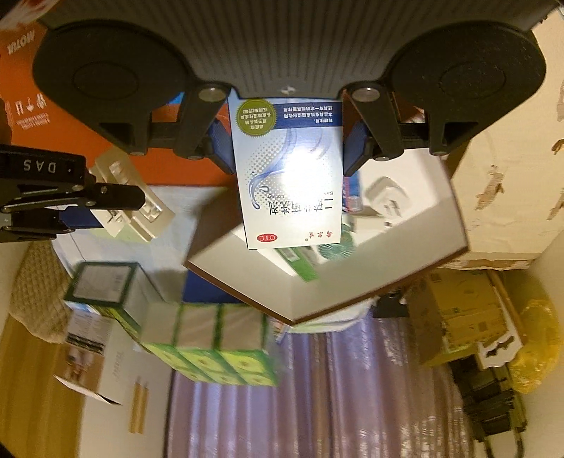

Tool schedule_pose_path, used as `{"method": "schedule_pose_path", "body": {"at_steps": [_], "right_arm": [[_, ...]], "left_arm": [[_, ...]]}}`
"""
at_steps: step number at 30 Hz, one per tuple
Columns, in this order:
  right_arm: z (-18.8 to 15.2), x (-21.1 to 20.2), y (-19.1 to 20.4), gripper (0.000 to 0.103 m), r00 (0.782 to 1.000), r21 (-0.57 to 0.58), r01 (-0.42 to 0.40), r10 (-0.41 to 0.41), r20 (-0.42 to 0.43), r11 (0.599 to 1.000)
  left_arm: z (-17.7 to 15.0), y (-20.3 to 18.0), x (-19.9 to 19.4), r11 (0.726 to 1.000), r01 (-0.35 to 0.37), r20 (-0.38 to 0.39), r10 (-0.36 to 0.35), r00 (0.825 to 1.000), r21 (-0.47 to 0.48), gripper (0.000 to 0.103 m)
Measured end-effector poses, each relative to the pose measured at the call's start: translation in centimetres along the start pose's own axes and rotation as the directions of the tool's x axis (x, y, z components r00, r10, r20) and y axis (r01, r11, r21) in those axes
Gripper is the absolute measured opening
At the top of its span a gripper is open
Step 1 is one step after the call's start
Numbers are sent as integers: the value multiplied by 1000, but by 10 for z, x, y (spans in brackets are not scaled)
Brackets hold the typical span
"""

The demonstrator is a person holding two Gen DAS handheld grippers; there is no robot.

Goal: Organize rigid objects
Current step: 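Carry the medicine box and clip rack over the brown box with both grippers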

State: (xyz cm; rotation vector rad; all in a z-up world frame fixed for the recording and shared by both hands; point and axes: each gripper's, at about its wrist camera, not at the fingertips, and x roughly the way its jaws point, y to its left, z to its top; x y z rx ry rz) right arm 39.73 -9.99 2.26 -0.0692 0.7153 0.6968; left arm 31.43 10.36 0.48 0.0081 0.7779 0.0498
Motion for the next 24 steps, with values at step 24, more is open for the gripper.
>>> {"method": "schedule_pose_path", "body": {"at_steps": [24], "right_arm": [[100,106,-9,38,999,-130,-45,48,21,990]], "left_arm": [[51,73,77,948,-246,-103,229,968,-202,61]]}}
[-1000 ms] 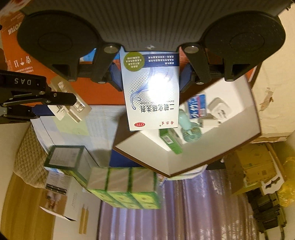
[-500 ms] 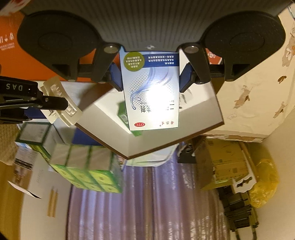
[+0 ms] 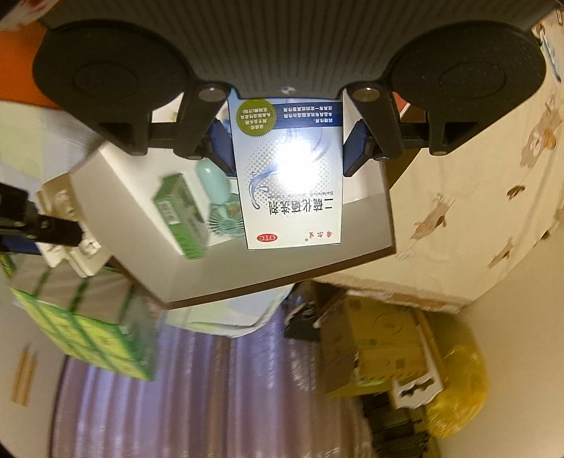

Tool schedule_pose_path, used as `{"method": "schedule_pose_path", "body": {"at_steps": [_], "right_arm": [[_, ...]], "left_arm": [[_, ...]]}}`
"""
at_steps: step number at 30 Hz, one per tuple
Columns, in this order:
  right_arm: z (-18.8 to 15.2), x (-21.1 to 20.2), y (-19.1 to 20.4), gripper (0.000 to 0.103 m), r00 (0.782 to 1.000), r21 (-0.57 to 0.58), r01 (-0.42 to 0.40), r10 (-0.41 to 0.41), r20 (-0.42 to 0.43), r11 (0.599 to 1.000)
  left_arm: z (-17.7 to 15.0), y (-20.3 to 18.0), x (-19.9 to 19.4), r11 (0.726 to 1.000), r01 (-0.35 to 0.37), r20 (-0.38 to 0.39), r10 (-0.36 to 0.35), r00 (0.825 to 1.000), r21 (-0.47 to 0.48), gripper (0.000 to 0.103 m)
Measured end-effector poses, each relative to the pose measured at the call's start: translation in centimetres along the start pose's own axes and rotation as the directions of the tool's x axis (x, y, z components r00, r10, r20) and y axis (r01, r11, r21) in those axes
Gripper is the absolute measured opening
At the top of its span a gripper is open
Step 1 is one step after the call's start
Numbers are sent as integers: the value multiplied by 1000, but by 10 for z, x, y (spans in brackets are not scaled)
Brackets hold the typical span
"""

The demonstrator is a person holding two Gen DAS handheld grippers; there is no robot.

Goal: Organize rigid objects
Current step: 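Carry the medicine box and clip rack over the brown box with both grippers, then lower and open both grippers to drop the medicine box and clip rack inside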

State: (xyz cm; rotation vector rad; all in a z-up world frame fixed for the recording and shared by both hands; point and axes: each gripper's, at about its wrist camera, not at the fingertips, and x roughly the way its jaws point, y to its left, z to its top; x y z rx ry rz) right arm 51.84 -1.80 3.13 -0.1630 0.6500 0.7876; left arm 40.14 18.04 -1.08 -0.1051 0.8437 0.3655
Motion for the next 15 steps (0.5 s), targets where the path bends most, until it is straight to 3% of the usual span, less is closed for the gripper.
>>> {"method": "schedule_pose_path", "body": {"at_steps": [15], "right_arm": [[-13,83,-47,38,986,-21,64,-67,-151,998]], "left_arm": [[-7,-2,70,995,-94,-162,86,983,-46,61]]}}
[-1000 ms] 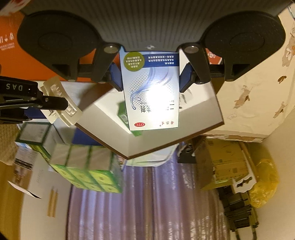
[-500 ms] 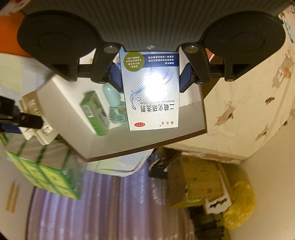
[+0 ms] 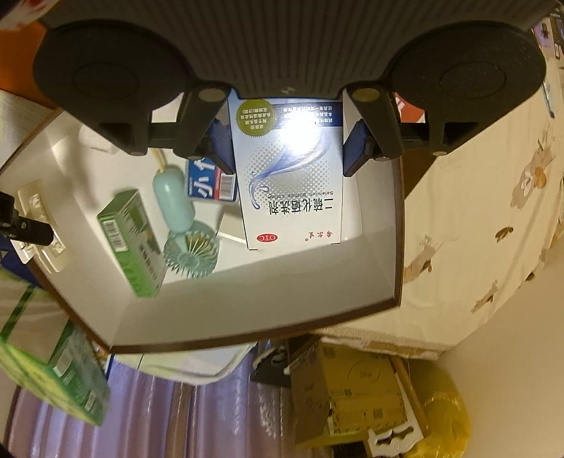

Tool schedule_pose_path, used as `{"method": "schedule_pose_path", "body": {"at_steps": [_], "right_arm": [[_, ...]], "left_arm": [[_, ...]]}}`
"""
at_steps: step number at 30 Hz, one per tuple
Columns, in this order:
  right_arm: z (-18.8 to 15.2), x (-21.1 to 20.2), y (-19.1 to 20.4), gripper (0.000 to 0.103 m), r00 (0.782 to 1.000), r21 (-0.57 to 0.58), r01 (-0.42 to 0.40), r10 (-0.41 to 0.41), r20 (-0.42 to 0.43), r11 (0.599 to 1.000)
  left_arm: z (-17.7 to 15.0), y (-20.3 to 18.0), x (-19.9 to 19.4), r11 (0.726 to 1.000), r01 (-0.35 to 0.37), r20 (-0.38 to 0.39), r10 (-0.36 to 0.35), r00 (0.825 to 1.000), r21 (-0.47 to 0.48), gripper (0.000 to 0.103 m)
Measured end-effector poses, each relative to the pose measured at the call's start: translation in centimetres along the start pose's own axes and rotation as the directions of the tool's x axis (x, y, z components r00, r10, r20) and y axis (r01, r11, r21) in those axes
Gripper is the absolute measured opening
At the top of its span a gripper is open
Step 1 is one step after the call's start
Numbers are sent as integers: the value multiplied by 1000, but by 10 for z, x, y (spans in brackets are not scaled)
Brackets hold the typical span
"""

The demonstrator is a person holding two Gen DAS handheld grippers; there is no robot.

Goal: Organize rigid objects
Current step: 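Lower and open both grippers to drop the medicine box and clip rack inside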

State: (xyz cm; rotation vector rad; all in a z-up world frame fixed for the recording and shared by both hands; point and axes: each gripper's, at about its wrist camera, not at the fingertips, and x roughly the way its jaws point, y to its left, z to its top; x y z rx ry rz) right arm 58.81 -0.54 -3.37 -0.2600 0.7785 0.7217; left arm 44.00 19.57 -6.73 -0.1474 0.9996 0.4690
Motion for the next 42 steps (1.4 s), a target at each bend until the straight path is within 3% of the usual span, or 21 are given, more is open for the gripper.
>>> {"method": "schedule_pose_path", "body": {"at_steps": [9,17,24,42], "right_arm": [[-1,10,-3,38,1000,-29,-1,1,-19,1000],[-1,9,-2,39,1000,-53,12,-12,2,999],[-3,5,-3,47,1000,-44,-7,7,-18,999],[-10,-21,2,48,1000,-16,-13,13,3,1000]], "left_arm": [[-4,3,15,999,6,-56,-8,998,-34,64],[-5,1,10,999,32,-44,-33,998,-24,67],[-7,3,10,999,33,-46,-34,998,-23,67],[-8,6,-15,999,43,-5,-43,999,-25,67]]}}
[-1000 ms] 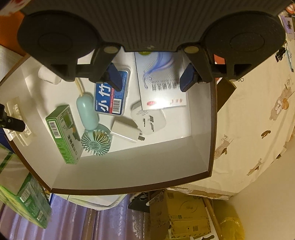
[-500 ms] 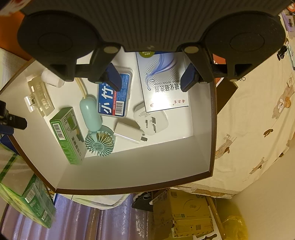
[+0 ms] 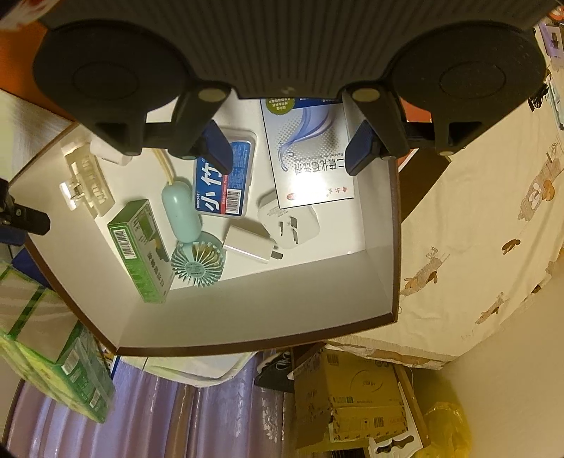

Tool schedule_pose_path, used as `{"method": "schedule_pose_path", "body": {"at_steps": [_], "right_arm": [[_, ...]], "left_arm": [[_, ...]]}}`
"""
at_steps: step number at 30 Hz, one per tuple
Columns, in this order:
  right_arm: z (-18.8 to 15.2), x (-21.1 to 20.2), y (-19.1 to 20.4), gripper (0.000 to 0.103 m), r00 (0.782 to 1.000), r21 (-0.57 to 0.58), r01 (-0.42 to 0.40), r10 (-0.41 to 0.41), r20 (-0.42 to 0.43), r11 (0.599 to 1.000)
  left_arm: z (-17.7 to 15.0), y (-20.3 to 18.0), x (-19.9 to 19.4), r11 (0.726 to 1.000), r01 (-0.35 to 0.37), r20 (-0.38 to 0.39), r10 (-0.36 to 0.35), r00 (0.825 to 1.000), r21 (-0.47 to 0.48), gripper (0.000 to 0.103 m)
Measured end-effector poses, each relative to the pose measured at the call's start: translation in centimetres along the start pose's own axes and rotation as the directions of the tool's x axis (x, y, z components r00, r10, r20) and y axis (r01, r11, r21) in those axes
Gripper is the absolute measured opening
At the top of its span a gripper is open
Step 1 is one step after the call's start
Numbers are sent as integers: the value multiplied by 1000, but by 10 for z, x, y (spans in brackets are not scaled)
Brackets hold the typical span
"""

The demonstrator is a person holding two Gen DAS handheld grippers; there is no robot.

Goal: Organize rigid objects
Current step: 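Lower and open both grippers to drop the medicine box and clip rack inside, then withdraw both grippers from the box toward the blue tube and spray bottle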

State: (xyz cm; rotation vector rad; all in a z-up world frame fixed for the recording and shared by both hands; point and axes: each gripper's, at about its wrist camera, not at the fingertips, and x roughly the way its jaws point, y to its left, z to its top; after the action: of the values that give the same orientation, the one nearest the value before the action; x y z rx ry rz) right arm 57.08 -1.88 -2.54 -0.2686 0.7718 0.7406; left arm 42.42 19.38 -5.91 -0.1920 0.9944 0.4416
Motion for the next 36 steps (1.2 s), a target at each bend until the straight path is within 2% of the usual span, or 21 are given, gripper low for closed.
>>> {"method": "schedule_pose_path", "body": {"at_steps": [13,24,30,36], "right_arm": [[-18,-55,12,48,998,44,-18,16,59,999],[-58,-110,28,48,996,82,-43,37,78,996],[-89,-133,39,48,997,109,-49,43,56,993],[-122,-148,43,48,999,147,-39,37,17,988]], "left_arm": [[-12,5,-42,999,33,60,-34,998,13,67],[-44,6,-89,991,119,104,-125,987,65,67],[-70,2,-103,980,170,86,-179,980,106,67],[-99,-8,-104,964,219,36,-227,973,150,67]]}}
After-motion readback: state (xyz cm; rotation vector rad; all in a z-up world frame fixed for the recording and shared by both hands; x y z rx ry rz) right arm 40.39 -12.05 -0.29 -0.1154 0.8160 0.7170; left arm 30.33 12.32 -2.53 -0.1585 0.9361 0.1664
